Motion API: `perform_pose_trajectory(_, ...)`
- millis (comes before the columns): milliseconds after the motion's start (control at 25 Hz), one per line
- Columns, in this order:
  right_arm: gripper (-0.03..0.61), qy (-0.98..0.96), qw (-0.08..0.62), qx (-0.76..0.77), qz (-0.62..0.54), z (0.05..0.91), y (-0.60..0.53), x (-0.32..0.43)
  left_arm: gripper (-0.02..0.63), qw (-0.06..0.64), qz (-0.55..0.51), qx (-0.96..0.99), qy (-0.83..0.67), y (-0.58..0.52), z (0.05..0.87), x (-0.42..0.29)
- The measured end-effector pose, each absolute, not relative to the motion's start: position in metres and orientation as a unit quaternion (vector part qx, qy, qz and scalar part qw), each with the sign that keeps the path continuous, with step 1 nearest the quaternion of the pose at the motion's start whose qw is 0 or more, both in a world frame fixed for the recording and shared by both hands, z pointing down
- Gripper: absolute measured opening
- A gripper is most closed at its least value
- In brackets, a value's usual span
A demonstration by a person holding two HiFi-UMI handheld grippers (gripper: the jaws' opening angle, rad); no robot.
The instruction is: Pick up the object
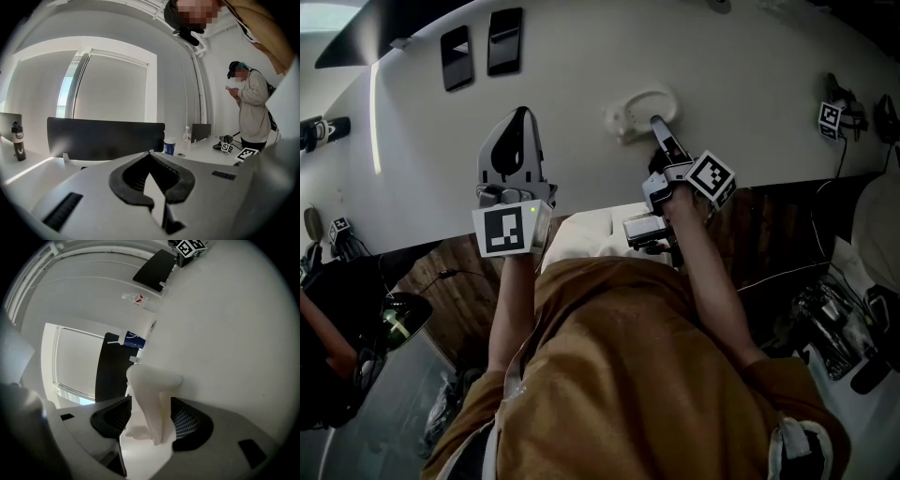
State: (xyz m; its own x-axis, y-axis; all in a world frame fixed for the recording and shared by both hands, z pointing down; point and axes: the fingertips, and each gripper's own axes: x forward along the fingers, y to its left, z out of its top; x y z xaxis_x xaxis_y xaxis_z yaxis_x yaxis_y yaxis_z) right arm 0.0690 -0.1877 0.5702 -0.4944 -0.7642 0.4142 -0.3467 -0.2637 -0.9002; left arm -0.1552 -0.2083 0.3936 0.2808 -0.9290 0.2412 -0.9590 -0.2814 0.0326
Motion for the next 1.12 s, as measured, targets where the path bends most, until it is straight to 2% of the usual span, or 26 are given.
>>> perform_pose_trajectory(1120,0.244,0.574,0.172,-0.481,-0.64,0.577,-0.211,0.066,-0.005,0.1,0.086,0.789,-0.6,-0.222,0.402,-0.174)
